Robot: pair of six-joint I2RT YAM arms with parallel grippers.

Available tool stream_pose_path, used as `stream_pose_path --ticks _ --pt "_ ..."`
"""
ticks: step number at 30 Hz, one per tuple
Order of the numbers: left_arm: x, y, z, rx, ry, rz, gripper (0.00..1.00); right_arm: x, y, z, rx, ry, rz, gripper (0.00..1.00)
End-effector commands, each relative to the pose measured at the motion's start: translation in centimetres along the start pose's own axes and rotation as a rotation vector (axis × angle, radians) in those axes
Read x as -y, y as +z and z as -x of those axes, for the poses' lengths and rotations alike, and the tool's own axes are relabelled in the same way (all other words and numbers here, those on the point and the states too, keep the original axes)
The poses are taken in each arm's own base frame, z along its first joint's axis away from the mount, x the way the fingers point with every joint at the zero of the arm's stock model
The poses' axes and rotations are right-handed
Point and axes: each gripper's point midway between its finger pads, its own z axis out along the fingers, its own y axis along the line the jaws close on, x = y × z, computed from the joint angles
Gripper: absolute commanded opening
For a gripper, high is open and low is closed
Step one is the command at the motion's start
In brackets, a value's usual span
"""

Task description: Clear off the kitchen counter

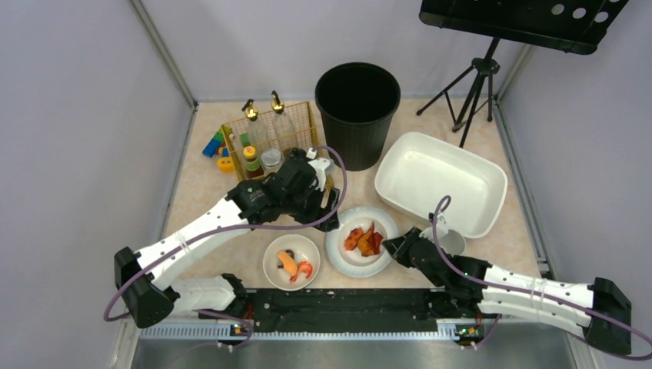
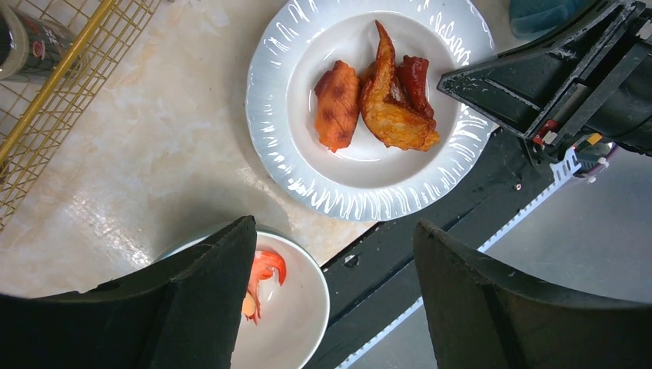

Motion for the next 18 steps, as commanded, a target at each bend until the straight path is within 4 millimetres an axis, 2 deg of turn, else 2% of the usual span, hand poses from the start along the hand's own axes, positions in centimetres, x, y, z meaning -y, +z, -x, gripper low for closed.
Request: stream_pose_path --ticks 1,9,18 --pt "0.7 -1.4 1.8 0.074 0.009 -0.015 0.79 -9.0 -2.1 3.9 0.083 0.215 0.251 0.00" --pt "0.5 -1.6 1.5 0.080 0.006 -0.010 0.79 -9.1 -2.0 3.7 0.076 0.241 0.273 0.00" --pt "0.3 -1.6 1.3 0.078 0.002 -0.007 0.79 -6.1 0.0 1.3 0.037 0.200 0.169 0.00"
